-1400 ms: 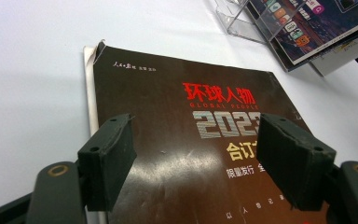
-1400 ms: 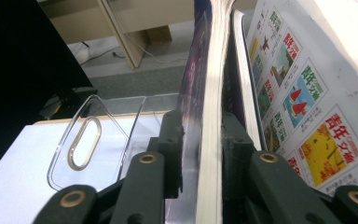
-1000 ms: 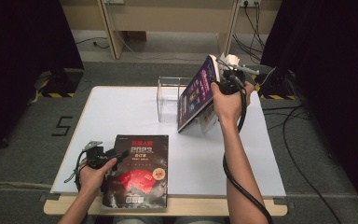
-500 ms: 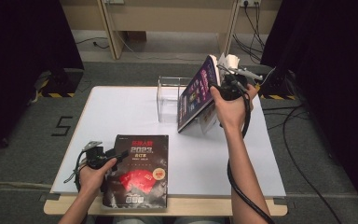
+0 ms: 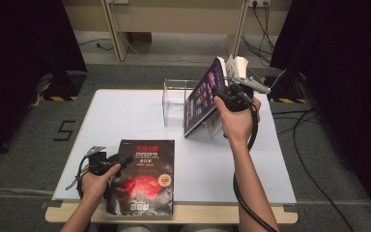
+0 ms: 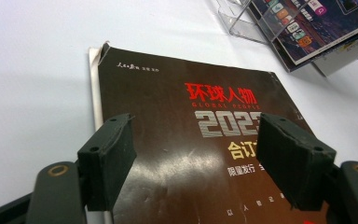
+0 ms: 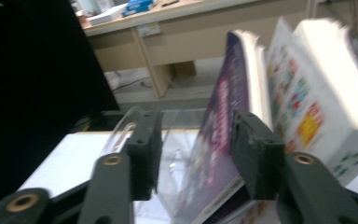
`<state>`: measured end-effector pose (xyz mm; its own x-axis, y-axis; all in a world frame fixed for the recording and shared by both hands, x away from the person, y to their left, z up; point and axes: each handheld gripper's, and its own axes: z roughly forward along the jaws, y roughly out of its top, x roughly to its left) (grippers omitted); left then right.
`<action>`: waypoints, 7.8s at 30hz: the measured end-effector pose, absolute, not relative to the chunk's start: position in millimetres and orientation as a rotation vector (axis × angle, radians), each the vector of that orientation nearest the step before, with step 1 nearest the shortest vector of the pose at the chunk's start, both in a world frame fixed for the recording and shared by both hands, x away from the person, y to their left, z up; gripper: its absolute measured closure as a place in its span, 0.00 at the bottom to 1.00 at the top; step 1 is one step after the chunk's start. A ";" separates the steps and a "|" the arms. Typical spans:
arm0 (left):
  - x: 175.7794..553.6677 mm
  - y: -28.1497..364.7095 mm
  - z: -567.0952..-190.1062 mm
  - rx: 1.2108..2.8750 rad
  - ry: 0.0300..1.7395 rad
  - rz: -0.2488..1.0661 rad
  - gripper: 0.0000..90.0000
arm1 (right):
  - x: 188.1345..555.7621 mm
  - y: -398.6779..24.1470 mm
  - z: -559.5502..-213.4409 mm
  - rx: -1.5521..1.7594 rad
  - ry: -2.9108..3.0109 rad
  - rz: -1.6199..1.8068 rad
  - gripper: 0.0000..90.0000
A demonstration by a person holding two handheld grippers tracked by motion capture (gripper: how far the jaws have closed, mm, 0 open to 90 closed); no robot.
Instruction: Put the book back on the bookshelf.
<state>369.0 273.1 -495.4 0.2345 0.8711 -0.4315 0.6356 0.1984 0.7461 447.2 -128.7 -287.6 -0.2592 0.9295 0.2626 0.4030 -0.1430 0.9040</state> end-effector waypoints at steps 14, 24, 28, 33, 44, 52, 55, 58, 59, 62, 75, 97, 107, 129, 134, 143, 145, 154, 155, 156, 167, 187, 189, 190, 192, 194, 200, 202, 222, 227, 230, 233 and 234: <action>368.1 272.4 -494.0 1.530 1.465 0.322 0.29 | 430.9 -105.2 -296.9 1.333 1.721 1.400 0.59; 367.6 272.8 -493.3 1.540 1.462 0.337 0.29 | 423.6 -93.9 -314.3 1.331 1.803 1.393 0.58; 367.7 272.8 -493.4 1.545 1.463 0.337 0.29 | 420.9 -91.4 -320.6 1.337 1.827 1.384 0.57; 367.9 273.2 -494.0 1.557 1.471 0.337 0.29 | 415.9 -88.2 -328.0 1.343 1.863 1.379 0.56; 368.9 274.8 -496.5 1.577 1.498 0.330 0.30 | 408.6 -81.6 -351.6 1.382 1.939 1.343 0.56; 369.6 276.3 -498.0 1.583 1.509 0.327 0.30 | 406.1 -75.8 -369.7 1.416 1.989 1.319 0.57; 369.5 277.7 -497.9 1.590 1.513 0.338 0.30 | 405.2 -72.0 -376.2 1.423 2.011 1.311 0.57; 369.3 279.1 -498.1 1.589 1.525 0.342 0.30 | 405.4 -67.4 -383.7 1.429 2.038 1.295 0.57; 369.4 279.5 -498.3 1.586 1.530 0.341 0.30 | 405.6 -66.1 -386.1 1.431 2.045 1.289 0.57; 369.6 280.5 -499.5 1.588 1.542 0.342 0.30 | 406.6 -62.3 -392.8 1.440 2.062 1.279 0.57; 369.6 282.4 -499.9 1.600 1.563 0.358 0.32 | 418.6 -47.6 -423.5 1.488 2.151 1.197 0.58; 370.2 284.3 -500.1 1.582 1.569 0.335 0.33 | 440.7 -21.7 -446.0 1.540 2.244 1.119 0.58; 370.0 284.0 -500.1 1.584 1.569 0.334 0.35 | 449.3 -15.3 -459.4 1.582 2.279 1.084 0.59; 370.7 283.5 -500.4 1.580 1.563 0.310 0.38 | 468.9 -9.0 -477.6 1.711 2.302 1.063 0.59; 371.0 283.0 -500.4 1.580 1.562 0.312 0.38 | 474.7 -8.2 -477.5 1.708 2.292 1.080 0.59; 370.7 283.9 -500.3 1.583 1.565 0.314 0.41 | 476.5 -7.3 -480.4 1.729 2.302 1.077 0.59; 370.9 283.8 -500.2 1.583 1.568 0.314 0.41 | 472.9 -8.1 -479.2 1.733 2.317 1.064 0.59; 369.8 284.2 -499.3 1.587 1.577 0.315 0.44 | 454.9 -10.7 -477.6 1.731 2.378 1.036 0.59; 369.7 284.3 -499.1 1.586 1.580 0.313 0.45 | 453.6 -10.9 -477.4 1.737 2.376 1.032 0.59; 369.6 284.5 -499.0 1.584 1.583 0.312 0.45 | 452.7 -11.7 -477.5 1.732 2.378 1.033 0.59; 369.3 287.0 -497.6 1.575 1.619 0.304 0.54 | 445.5 -14.4 -476.6 1.727 2.404 1.011 0.59; 370.5 295.1 -496.6 1.406 1.677 0.157 0.62 | 443.5 -12.5 -477.3 1.703 2.400 1.006 0.58; 369.7 294.1 -495.2 1.409 1.672 0.164 0.62 | 443.5 -11.9 -477.2 1.701 2.398 1.002 0.58; 369.3 293.4 -494.3 1.412 1.672 0.168 0.62 | 443.4 -11.6 -477.1 1.698 2.400 0.998 0.58; 369.0 291.9 -492.9 1.429 1.666 0.183 0.62 | 443.3 -11.1 -477.0 1.696 2.401 0.996 0.58; 369.3 290.3 -493.5 1.450 1.665 0.196 0.60 | 442.8 -10.6 -476.9 1.690 2.402 0.990 0.58; 368.8 290.0 -496.9 1.433 1.684 0.172 0.60 | 442.6 -10.3 -477.1 1.687 2.398 0.991 0.58; 368.3 290.7 -494.9 1.420 1.679 0.161 0.60 | 442.3 -9.8 -476.9 1.692 2.397 0.988 0.58; 368.0 287.0 -498.5 1.464 1.663 0.176 0.69 | 443.2 -9.4 -476.7 1.698 2.387 0.986 0.59; 367.7 287.3 -498.3 1.476 1.663 0.191 0.75 | 445.3 -10.4 -477.1 1.713 2.371 1.002 0.60; 368.4 288.3 -498.6 1.490 1.668 0.196 0.77 | 446.7 -10.8 -477.2 1.718 2.368 1.004 0.60; 369.2 288.6 -498.5 1.487 1.677 0.193 0.79 | 447.3 -10.8 -477.3 1.721 2.362 1.008 0.60; 369.2 289.1 -498.4 1.482 1.680 0.188 0.80 | 448.1 -11.1 -477.6 1.725 2.358 1.013 0.60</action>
